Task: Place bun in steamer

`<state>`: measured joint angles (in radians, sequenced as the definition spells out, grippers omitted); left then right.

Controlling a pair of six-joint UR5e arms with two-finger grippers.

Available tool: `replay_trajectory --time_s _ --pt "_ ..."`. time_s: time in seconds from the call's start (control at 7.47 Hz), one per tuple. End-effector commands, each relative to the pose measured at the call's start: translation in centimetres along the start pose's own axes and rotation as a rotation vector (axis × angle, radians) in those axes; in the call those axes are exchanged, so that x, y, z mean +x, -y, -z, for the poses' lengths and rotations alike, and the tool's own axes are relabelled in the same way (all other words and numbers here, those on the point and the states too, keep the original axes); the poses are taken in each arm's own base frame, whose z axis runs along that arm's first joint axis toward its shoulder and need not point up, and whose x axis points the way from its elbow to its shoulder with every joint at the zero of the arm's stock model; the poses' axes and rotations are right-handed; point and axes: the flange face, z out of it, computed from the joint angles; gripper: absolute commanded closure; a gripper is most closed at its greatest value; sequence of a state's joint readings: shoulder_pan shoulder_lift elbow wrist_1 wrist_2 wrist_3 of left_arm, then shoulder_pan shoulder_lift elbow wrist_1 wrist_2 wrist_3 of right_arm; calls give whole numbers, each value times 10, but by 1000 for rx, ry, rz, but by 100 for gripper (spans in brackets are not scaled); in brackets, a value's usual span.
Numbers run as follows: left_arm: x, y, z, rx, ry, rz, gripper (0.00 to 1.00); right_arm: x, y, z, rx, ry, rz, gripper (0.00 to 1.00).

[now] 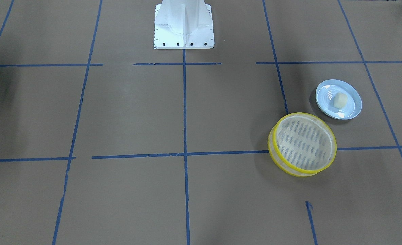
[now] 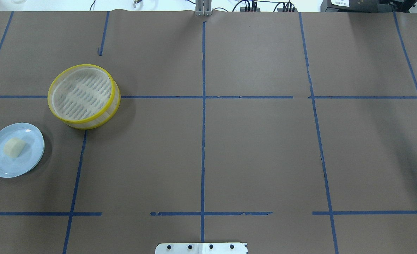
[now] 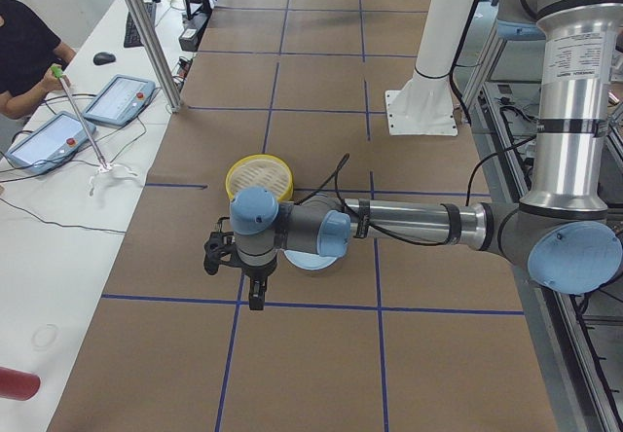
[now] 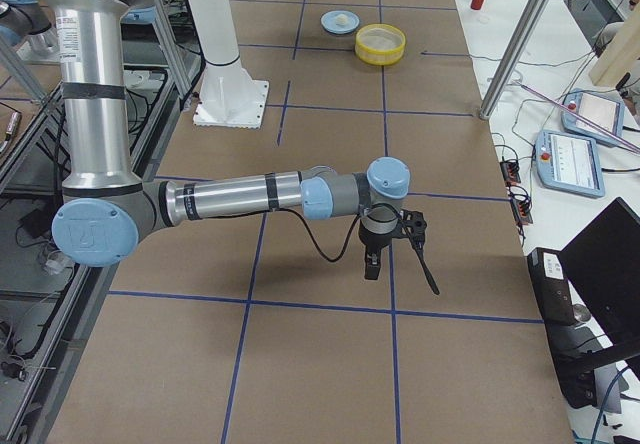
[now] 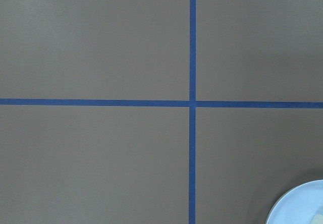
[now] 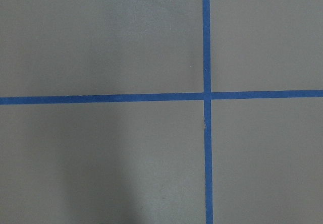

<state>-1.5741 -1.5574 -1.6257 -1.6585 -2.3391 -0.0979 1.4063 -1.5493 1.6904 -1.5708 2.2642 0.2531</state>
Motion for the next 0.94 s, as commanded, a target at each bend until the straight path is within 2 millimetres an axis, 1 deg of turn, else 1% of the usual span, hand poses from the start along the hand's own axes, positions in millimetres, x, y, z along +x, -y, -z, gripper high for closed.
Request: replay_trajectory --time_s 0.0,0.13,0.27,0.4,0.54,0.67,0.8 --pt "2 0 2 2 0 -2 0 0 0 0 0 0 0 0" --pt "4 2 4 5 -1 -3 0 0 0 0 0 0 0 0" --pt "11 9 10 20 -2 -18 0 0 0 0 0 0 0 0" --pt "23 12 23 46 -2 -38 0 0 0 0 0 0 0 0" --pt "36 10 37 75 -2 -60 0 0 0 0 0 0 0 0" --pt "65 9 60 119 -8 -75 0 0 0 0 0 0 0 0" --pt "114 8 56 109 -32 -38 0 0 0 0 0 0 0 0"
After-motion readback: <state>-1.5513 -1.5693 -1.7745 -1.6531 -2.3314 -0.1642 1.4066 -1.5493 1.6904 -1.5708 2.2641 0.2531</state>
